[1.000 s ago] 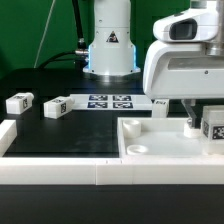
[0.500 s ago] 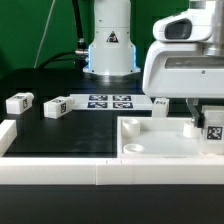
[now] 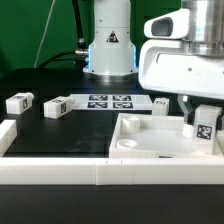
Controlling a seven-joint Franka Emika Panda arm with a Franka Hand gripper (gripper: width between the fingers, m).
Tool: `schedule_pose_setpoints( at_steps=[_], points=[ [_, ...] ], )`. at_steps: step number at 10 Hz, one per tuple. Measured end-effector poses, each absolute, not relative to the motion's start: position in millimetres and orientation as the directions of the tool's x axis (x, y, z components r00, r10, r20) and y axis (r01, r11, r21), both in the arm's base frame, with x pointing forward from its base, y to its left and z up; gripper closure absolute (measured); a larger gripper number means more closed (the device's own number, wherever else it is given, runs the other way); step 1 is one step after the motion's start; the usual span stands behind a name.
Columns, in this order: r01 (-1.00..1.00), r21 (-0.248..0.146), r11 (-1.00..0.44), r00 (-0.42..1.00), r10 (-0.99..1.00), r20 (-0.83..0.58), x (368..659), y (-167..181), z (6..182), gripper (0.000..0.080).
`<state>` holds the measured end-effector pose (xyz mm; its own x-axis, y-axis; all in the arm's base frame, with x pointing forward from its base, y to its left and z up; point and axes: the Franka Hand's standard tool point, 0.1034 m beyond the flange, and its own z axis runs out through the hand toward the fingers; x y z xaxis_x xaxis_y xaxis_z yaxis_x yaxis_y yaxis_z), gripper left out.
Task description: Assemble one leg
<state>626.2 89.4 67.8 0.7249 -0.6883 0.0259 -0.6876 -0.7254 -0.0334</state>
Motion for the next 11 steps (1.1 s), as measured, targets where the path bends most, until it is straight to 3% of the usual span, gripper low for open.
schedule_pose_setpoints(
  at_steps=[4,6,7,8,9,11],
  points=[
    [-0.858,-0.011,-0.513,0.512,-0.858,0.053,623.6,74.2,68.8,0.0483],
    [-0.874,-0.002,-0.487,0.486,-0.872,0.059,622.8,68.8,69.2,0.0483],
    [-0.874,-0.003,-0.487,0.486,-0.872,0.058,622.8,69.4,68.9,0.0382],
    [-0.874,-0.003,-0.487,0.486,-0.872,0.058,622.8,69.4,68.9,0.0382],
    [-0.874,-0.003,-0.487,0.486,-0.872,0.058,622.8,69.5,68.9,0.0217],
    [-0.874,-0.003,-0.487,0.486,-0.872,0.058,622.8,69.5,68.9,0.0154]
  ],
)
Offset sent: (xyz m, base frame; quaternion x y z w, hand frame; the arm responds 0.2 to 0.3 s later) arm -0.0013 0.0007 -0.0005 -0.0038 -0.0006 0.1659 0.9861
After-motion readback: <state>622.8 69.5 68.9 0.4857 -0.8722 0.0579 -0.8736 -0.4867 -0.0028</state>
